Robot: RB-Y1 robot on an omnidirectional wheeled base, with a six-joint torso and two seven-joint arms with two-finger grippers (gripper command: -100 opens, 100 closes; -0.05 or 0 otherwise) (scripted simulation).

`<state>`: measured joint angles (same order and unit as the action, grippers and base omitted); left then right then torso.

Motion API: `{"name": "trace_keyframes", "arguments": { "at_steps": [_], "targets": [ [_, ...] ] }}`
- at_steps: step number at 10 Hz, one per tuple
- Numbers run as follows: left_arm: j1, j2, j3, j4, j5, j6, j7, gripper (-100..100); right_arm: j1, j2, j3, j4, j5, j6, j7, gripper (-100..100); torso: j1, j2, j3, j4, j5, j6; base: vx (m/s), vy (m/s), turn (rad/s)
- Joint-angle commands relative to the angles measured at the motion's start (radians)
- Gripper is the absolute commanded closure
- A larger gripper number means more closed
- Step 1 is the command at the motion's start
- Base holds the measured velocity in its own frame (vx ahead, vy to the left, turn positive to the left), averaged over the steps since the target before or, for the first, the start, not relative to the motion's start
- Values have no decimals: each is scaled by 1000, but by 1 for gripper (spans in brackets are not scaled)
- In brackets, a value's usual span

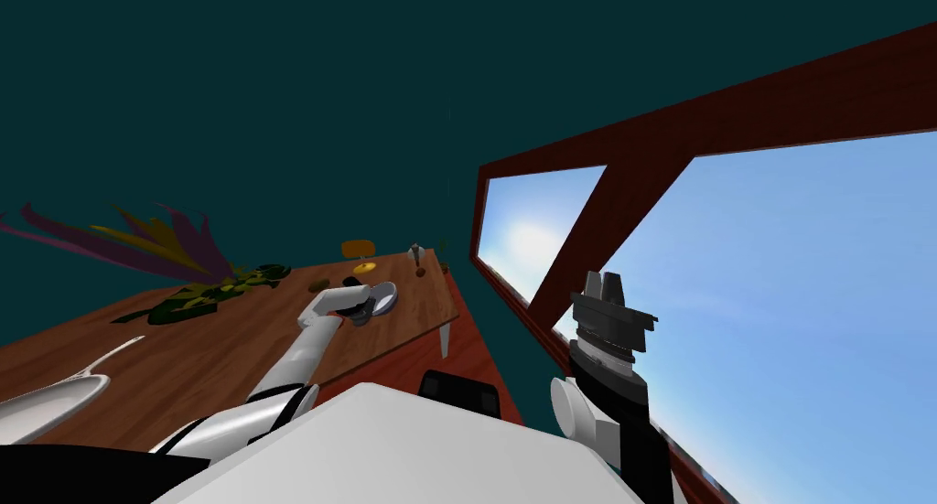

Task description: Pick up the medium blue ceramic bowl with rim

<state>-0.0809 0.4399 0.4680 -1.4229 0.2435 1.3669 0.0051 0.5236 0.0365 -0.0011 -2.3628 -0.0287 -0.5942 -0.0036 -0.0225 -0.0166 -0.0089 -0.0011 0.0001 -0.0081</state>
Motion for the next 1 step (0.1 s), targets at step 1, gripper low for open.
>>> {"name": "trace_keyframes", "arguments": {
  "at_steps": [1],
  "targets": [
    [0, 0, 0, 0, 0, 0, 0, 0, 0, 0, 0, 0, 0, 0, 0, 0, 0, 0, 0, 0, 0, 0, -6, 3, 3]
  ]
}}
